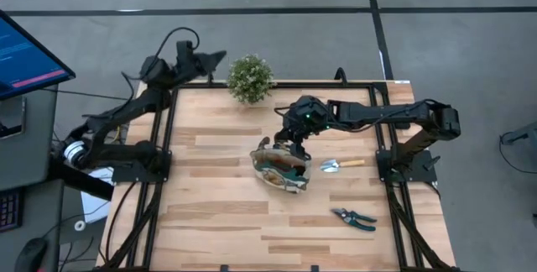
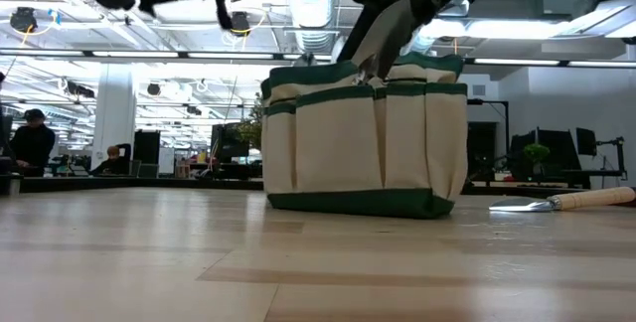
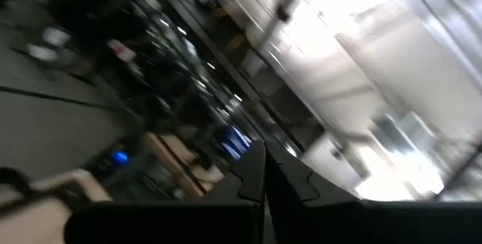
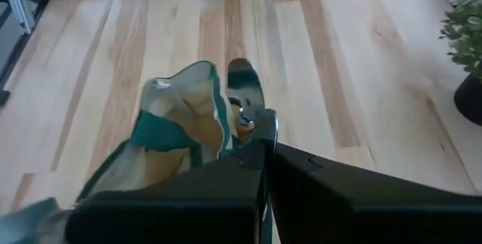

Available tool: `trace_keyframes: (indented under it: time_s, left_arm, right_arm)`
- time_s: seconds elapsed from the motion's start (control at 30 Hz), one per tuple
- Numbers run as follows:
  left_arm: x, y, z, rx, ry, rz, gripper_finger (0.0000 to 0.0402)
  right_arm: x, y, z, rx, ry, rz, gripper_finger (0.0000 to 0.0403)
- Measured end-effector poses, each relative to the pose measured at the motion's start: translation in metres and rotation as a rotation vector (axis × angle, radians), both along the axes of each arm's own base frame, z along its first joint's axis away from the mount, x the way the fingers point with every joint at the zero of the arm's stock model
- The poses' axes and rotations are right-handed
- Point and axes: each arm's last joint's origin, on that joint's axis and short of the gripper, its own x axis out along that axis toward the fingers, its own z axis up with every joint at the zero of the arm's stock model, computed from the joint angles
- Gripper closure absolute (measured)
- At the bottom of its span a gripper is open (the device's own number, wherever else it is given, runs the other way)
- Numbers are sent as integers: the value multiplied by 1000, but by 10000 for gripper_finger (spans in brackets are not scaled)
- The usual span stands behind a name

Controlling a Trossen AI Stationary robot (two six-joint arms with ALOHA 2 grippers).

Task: Pick & Place Garden tools in Gardening bag
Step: Put the brown trowel into the white gardening bag

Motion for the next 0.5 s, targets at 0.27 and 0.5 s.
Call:
trace_keyframes:
  time_s: [0.27, 0.5]
  left_arm:
    - [-1, 31, -15, -94, 45, 70, 396]
    - [-7, 35, -14, -87, 42, 98, 396]
  right_arm:
    - [-3, 1, -21, 50, -22, -56, 403]
    - [-5, 15, -32, -13, -2, -120, 403]
